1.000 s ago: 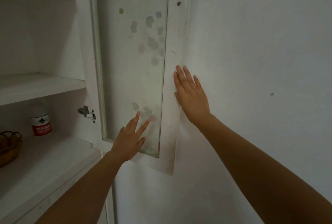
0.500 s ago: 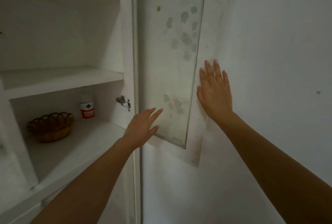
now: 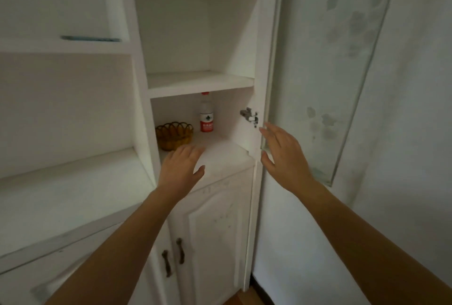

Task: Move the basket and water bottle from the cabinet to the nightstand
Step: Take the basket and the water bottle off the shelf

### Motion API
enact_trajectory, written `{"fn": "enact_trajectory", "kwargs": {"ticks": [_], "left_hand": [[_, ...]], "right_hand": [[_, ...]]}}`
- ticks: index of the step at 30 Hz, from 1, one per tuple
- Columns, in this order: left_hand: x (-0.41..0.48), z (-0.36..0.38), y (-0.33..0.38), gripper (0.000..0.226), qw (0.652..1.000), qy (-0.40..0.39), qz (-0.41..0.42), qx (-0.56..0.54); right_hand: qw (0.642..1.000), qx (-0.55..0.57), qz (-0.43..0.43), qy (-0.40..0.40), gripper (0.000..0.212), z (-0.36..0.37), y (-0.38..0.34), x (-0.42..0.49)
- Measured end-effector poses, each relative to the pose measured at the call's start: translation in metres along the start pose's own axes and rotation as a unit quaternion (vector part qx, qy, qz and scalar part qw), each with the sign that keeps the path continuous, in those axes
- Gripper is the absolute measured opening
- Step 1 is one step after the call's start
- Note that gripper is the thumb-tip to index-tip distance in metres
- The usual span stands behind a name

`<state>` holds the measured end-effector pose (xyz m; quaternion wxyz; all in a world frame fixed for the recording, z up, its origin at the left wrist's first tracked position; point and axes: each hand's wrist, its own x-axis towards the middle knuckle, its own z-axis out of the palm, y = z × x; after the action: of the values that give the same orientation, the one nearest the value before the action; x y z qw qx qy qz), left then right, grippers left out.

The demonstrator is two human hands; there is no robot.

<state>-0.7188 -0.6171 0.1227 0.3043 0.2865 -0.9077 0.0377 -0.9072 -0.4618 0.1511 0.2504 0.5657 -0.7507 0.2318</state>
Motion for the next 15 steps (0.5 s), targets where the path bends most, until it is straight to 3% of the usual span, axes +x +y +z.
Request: {"fn": "enact_trajectory", "kwargs": {"ticks": [6,15], "left_hand": [[-0.031,-0.014,-0.020,0.041,0.998,0.013,-0.048,0.030],[-0.060,-0.020,-0.033,0.039,0.996,0.048,-0.066,0.036]], "right_hand": [[0.998,0.047,0.009,-0.039,0.058,0.029,-0.032,-0.016],[0.995,0.095,0.020,-0.013,0.049,0.040,-0.066,-0.024]]}}
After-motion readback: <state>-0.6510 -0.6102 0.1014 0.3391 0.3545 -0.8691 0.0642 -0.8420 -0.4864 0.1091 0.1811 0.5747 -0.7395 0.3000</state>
